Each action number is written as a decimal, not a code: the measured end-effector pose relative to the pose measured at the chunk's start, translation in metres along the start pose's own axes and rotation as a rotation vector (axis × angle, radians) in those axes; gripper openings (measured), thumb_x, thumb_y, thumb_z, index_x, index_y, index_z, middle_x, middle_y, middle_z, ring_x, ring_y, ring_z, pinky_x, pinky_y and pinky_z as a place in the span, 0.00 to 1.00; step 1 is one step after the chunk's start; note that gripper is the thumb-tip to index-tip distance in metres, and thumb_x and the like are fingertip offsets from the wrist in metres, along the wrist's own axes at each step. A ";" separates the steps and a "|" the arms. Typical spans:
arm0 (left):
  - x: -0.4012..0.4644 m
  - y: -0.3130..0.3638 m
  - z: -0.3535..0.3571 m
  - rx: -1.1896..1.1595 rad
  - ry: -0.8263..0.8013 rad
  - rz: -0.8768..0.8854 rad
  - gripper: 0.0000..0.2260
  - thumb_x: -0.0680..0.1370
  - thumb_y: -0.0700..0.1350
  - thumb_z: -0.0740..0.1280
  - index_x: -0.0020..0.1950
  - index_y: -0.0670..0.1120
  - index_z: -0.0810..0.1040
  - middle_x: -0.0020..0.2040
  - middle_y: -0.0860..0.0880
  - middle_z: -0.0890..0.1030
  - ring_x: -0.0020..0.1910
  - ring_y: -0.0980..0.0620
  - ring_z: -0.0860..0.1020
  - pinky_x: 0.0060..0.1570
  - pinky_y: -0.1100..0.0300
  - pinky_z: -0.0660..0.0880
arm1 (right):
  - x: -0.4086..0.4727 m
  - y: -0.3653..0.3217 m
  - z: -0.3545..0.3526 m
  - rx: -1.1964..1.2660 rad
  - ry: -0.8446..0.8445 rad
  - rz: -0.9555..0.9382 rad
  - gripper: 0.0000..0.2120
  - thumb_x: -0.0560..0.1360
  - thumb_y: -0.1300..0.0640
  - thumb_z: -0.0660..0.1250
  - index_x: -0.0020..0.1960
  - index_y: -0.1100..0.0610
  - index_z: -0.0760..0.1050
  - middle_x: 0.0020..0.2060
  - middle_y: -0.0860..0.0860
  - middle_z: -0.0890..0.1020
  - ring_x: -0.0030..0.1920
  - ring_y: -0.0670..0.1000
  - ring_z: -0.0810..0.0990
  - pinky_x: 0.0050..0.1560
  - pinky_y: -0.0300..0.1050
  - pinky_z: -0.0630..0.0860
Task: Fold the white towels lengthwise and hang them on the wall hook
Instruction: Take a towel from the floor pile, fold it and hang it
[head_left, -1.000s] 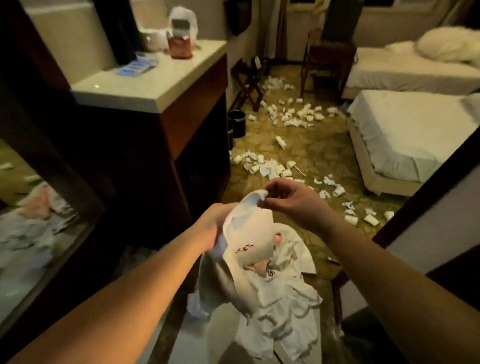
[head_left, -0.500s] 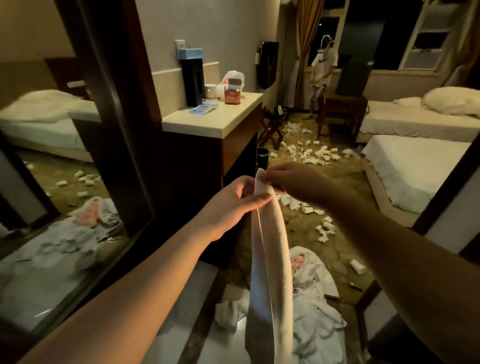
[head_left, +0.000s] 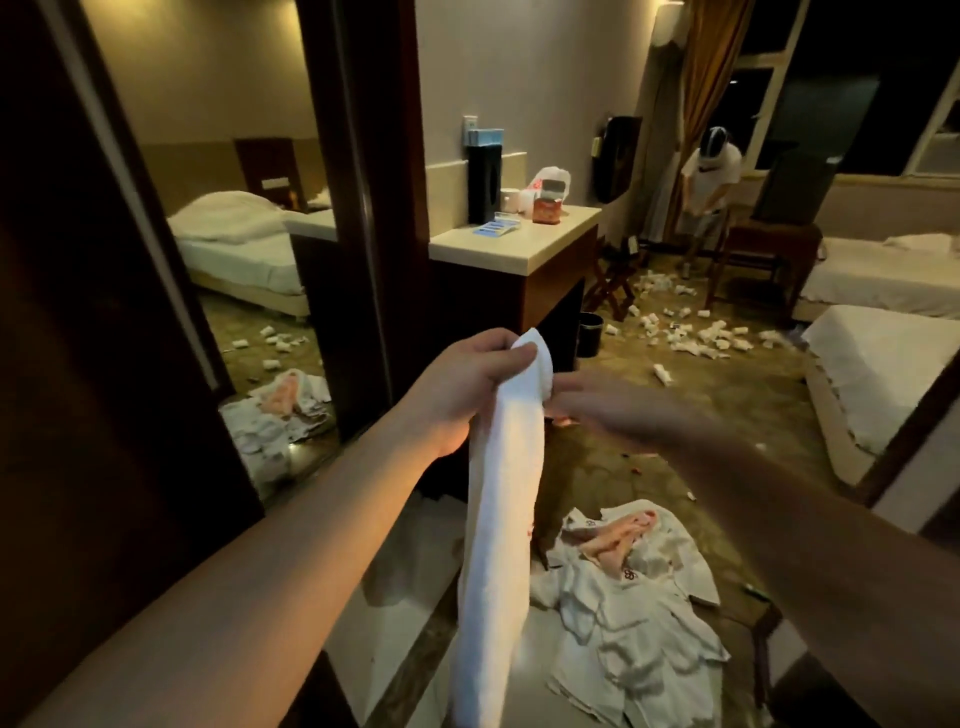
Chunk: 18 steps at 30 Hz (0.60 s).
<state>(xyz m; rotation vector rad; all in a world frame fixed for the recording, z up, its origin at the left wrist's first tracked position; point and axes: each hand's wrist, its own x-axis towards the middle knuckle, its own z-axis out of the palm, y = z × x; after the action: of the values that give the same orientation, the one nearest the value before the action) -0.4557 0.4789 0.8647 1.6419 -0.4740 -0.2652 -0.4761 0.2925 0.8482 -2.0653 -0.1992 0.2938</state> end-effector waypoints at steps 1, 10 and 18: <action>-0.011 0.003 -0.002 0.025 0.024 0.010 0.09 0.79 0.49 0.68 0.39 0.55 0.81 0.43 0.50 0.80 0.47 0.48 0.80 0.49 0.54 0.74 | -0.004 0.005 0.011 -0.015 -0.032 0.007 0.15 0.77 0.51 0.66 0.63 0.51 0.77 0.58 0.47 0.82 0.61 0.46 0.78 0.69 0.50 0.70; -0.166 0.027 -0.033 0.428 0.384 0.033 0.16 0.73 0.53 0.72 0.43 0.40 0.79 0.35 0.46 0.80 0.34 0.53 0.76 0.37 0.56 0.69 | -0.073 0.030 0.128 -0.026 0.013 -0.043 0.09 0.79 0.45 0.65 0.55 0.48 0.78 0.51 0.46 0.85 0.53 0.48 0.83 0.63 0.54 0.76; -0.310 0.051 -0.076 0.464 0.670 -0.082 0.05 0.78 0.48 0.71 0.44 0.52 0.84 0.42 0.52 0.85 0.44 0.52 0.82 0.44 0.57 0.78 | -0.118 -0.019 0.197 -0.377 0.066 -0.270 0.06 0.80 0.46 0.64 0.52 0.48 0.74 0.41 0.46 0.79 0.41 0.46 0.77 0.39 0.43 0.70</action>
<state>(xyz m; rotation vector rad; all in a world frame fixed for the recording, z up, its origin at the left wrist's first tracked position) -0.7045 0.6828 0.8935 2.0725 0.0543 0.3619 -0.6466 0.4348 0.7867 -2.3804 -0.5208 0.0208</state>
